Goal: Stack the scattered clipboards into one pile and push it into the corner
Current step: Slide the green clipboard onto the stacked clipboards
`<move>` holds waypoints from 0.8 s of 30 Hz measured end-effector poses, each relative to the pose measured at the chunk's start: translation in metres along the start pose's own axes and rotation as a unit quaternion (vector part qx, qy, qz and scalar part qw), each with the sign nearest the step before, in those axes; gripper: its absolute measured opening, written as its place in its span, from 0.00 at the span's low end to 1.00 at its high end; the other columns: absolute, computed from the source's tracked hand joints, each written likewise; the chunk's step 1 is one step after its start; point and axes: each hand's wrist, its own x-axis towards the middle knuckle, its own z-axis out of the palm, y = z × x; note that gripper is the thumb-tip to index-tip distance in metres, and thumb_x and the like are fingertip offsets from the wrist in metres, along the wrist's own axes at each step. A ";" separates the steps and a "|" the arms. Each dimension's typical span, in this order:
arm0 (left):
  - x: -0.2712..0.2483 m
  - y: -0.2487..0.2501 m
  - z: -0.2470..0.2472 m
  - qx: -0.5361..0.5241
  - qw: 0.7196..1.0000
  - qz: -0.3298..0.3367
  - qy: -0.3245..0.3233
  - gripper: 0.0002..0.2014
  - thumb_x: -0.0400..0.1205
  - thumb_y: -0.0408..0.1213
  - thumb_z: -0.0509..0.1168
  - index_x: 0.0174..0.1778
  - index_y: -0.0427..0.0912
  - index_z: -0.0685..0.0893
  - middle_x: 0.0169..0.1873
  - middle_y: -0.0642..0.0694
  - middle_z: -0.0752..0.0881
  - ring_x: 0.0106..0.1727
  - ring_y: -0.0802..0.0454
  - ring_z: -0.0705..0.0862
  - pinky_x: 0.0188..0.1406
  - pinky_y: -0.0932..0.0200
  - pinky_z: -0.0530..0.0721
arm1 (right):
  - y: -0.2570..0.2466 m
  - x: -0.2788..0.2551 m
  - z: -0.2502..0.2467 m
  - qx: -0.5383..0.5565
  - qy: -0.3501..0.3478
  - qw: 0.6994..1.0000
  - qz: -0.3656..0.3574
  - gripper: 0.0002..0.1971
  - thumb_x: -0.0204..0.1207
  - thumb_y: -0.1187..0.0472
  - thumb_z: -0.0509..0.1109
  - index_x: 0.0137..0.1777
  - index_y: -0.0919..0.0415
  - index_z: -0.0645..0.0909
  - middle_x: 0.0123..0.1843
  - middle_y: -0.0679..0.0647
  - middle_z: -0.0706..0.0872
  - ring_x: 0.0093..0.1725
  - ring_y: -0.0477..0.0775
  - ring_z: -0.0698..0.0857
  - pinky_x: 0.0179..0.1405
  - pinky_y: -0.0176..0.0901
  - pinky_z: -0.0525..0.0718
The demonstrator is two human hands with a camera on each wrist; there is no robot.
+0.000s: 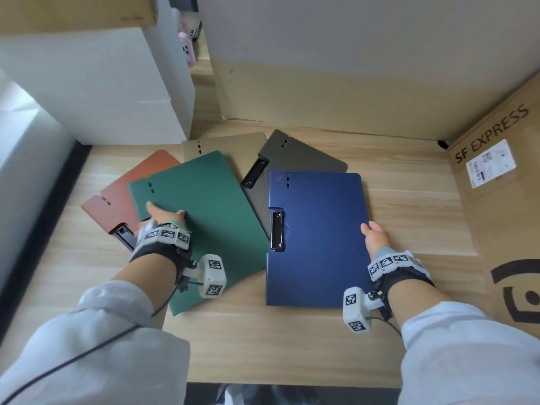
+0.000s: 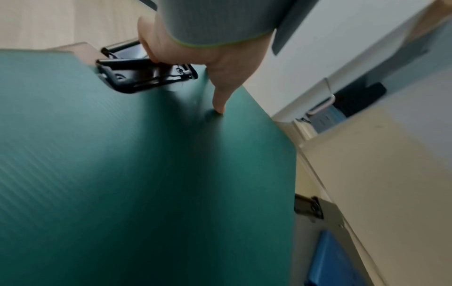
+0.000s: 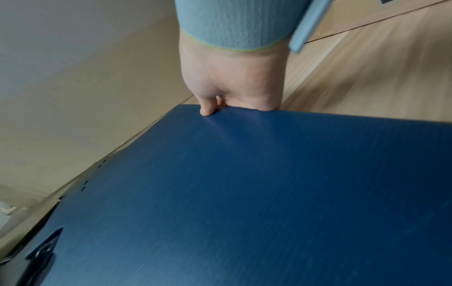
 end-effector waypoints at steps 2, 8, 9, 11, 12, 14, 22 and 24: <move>-0.001 0.010 0.003 0.009 0.999 0.033 -0.003 0.43 0.74 0.42 0.71 0.82 0.53 0.55 0.74 0.34 0.72 0.76 0.34 0.70 0.76 0.37 0.68 | -0.001 0.000 0.003 -0.002 -0.004 1.000 -0.003 0.25 0.84 0.61 0.56 0.80 0.63 0.62 0.80 0.57 0.68 0.78 0.60 0.68 0.76 0.53 0.64; -0.021 0.033 0.003 0.117 0.987 0.074 -0.076 0.31 0.81 0.41 0.65 0.79 0.40 0.64 0.71 0.32 0.77 0.72 0.34 0.76 0.73 0.42 0.73 | -0.006 0.003 -0.005 0.003 0.007 1.000 -0.005 0.24 0.83 0.61 0.57 0.79 0.62 0.63 0.80 0.57 0.69 0.78 0.61 0.69 0.76 0.53 0.65; -0.019 0.031 0.003 0.152 0.981 0.077 -0.093 0.26 0.83 0.43 0.63 0.75 0.36 0.71 0.67 0.32 0.81 0.69 0.35 0.79 0.72 0.44 0.75 | -0.007 0.003 -0.007 0.006 0.011 1.000 -0.003 0.24 0.83 0.61 0.57 0.79 0.62 0.63 0.80 0.57 0.69 0.78 0.61 0.69 0.76 0.53 0.65; -0.015 0.027 0.005 0.175 0.975 0.080 -0.113 0.23 0.84 0.44 0.60 0.70 0.31 0.77 0.64 0.30 0.83 0.66 0.34 0.81 0.68 0.47 0.78 | -0.006 0.004 -0.009 0.004 0.013 1.000 0.002 0.25 0.83 0.61 0.57 0.80 0.62 0.62 0.80 0.57 0.68 0.78 0.61 0.68 0.76 0.53 0.64; -0.014 0.027 0.005 0.152 0.977 0.081 -0.125 0.24 0.84 0.43 0.60 0.69 0.28 0.76 0.64 0.28 0.83 0.65 0.33 0.82 0.65 0.46 0.78 | -0.005 0.004 -0.010 0.001 0.013 1.000 0.006 0.25 0.84 0.62 0.56 0.80 0.63 0.62 0.81 0.57 0.68 0.79 0.61 0.68 0.76 0.53 0.64; -0.012 0.030 0.008 0.106 0.981 0.093 -0.134 0.24 0.84 0.41 0.60 0.69 0.24 0.73 0.62 0.27 0.82 0.59 0.33 0.82 0.58 0.46 0.78 | -0.003 0.003 -0.011 -0.003 0.012 1.000 0.011 0.25 0.84 0.62 0.56 0.80 0.63 0.62 0.81 0.57 0.67 0.79 0.61 0.68 0.76 0.53 0.64; 0.003 0.059 -0.020 0.083 0.977 0.136 -0.139 0.24 0.85 0.39 0.58 0.71 0.24 0.70 0.56 0.29 0.80 0.56 0.35 0.80 0.52 0.47 0.74 | 0.001 0.008 -0.021 -0.011 0.022 0.999 0.028 0.24 0.84 0.61 0.55 0.80 0.62 0.62 0.80 0.58 0.68 0.78 0.62 0.69 0.75 0.53 0.65; 0.009 0.066 -0.028 0.064 0.977 0.138 -0.150 0.25 0.85 0.40 0.58 0.71 0.23 0.71 0.56 0.30 0.81 0.56 0.35 0.80 0.56 0.45 0.75 | 0.003 0.008 -0.024 -0.014 0.019 0.999 0.029 0.24 0.84 0.61 0.55 0.80 0.62 0.62 0.81 0.58 0.68 0.78 0.62 0.68 0.76 0.54 0.65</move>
